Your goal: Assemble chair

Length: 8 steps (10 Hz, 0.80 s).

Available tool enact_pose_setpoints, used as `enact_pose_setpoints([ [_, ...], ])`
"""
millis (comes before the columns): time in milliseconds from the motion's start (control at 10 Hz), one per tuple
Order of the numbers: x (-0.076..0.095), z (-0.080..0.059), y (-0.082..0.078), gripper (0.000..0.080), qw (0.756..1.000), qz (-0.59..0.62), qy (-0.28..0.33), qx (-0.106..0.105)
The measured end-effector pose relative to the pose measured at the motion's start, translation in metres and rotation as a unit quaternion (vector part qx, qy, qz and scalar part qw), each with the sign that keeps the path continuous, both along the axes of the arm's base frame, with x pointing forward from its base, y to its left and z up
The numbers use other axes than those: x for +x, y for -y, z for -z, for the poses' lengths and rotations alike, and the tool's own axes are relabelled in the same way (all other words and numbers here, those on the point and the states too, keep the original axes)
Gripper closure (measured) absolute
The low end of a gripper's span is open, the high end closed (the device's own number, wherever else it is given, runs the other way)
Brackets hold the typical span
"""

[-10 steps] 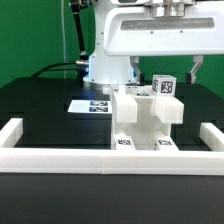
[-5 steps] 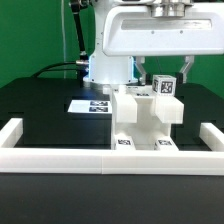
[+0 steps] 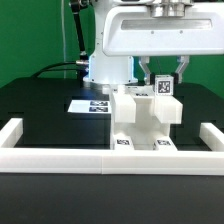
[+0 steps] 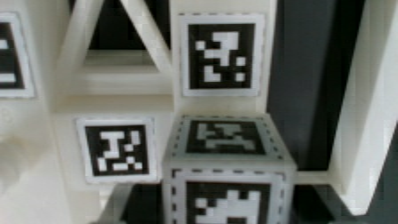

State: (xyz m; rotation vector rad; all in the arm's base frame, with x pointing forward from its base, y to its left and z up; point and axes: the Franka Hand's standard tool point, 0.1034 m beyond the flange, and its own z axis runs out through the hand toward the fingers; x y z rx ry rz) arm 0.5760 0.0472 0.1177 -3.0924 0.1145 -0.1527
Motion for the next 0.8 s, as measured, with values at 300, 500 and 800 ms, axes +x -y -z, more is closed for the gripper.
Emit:
enact_pose_setpoints([
  [300, 0.0011, 0.0002, 0.0001, 0.0512, 0.988, 0.154, 0.0, 0.02],
  [500, 0.0033, 0.0003, -0.0029, 0.0511, 0.966, 0.255, 0.002, 0.03],
  [800, 0.0025, 0.0013, -0.003, 0.0511, 0.916, 0.397, -0.002, 0.051],
])
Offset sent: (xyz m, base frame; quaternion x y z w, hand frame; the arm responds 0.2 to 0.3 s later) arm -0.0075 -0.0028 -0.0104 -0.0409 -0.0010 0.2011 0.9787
